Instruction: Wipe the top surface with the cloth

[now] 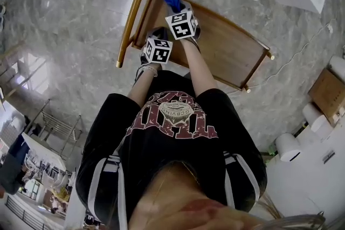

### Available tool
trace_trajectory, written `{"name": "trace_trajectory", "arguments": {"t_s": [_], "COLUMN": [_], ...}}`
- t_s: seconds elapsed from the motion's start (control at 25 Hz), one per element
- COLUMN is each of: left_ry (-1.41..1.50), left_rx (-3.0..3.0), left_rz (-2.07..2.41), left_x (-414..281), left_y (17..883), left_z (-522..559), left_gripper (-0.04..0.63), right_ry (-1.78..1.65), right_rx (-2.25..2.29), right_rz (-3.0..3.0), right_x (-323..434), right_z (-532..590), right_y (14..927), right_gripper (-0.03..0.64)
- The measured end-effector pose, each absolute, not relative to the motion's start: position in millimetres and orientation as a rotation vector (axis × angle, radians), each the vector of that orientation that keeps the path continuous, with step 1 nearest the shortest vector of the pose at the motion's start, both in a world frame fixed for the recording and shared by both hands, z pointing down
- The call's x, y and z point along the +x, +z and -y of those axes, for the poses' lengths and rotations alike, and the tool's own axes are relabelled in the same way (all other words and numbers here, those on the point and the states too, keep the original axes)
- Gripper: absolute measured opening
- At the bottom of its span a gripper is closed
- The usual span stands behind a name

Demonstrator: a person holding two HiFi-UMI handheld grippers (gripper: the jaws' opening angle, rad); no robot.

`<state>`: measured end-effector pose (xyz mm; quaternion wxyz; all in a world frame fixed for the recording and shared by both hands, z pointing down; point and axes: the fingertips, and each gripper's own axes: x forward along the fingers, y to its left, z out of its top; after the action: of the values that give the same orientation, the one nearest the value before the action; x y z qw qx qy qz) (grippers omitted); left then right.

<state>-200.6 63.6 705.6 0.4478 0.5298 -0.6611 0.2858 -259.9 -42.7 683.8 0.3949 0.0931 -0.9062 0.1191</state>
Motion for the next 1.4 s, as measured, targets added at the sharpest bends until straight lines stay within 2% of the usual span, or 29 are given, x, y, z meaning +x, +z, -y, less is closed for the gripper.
{"name": "trace_trajectory", "arguments": {"t_s": [1.4], "left_ry": [0.791], "left_rx": [1.289], "left_rz": [1.654], "left_x": [-198], "left_y": [703], "left_z": [-64], "left_gripper": [0.049], "right_ry": [0.384], "right_rx": [0.374], "right_rz": [2.258], "right_x": [-167], "right_z": [76], "right_y": [684], "right_gripper": [0.056]}}
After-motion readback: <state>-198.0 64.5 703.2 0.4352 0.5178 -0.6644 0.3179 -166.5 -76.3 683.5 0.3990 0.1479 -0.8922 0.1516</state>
